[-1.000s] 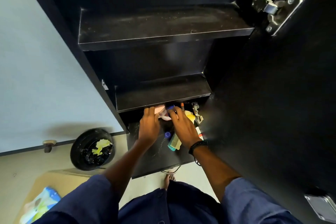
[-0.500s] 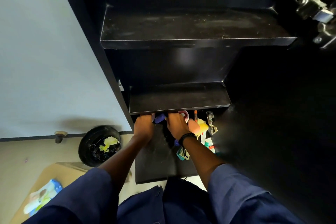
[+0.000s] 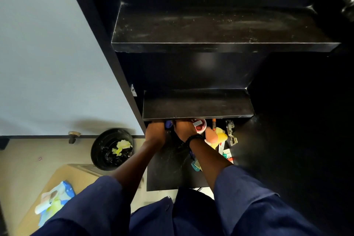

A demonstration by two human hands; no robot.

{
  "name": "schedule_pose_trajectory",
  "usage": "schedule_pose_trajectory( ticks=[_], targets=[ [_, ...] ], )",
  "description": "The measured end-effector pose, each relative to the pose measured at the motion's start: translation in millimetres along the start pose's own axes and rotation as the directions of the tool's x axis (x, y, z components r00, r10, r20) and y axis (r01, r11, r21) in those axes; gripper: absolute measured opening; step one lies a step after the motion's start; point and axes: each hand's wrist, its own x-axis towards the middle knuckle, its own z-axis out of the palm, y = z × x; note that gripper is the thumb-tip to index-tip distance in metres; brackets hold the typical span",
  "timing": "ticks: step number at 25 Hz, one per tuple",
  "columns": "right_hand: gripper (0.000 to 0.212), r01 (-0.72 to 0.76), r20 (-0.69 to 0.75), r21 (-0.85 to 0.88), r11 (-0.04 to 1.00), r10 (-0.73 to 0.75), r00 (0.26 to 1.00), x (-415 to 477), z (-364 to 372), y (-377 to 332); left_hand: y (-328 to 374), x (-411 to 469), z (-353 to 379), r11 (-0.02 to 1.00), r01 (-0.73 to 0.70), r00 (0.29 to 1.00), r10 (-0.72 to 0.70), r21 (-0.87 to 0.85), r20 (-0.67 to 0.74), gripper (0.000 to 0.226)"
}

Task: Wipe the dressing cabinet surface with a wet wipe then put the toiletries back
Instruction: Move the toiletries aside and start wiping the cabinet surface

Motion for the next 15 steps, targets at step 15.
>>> schedule_pose_trajectory(
  ticks=[15],
  targets=[
    [0.047,-0.324,0.097,-0.136,0.936,0.338,0.936,-25,-18,57,-13,-45,10,0.977,-0.213,0.976,0.213,0.003,-0.043,0.054]
  ],
)
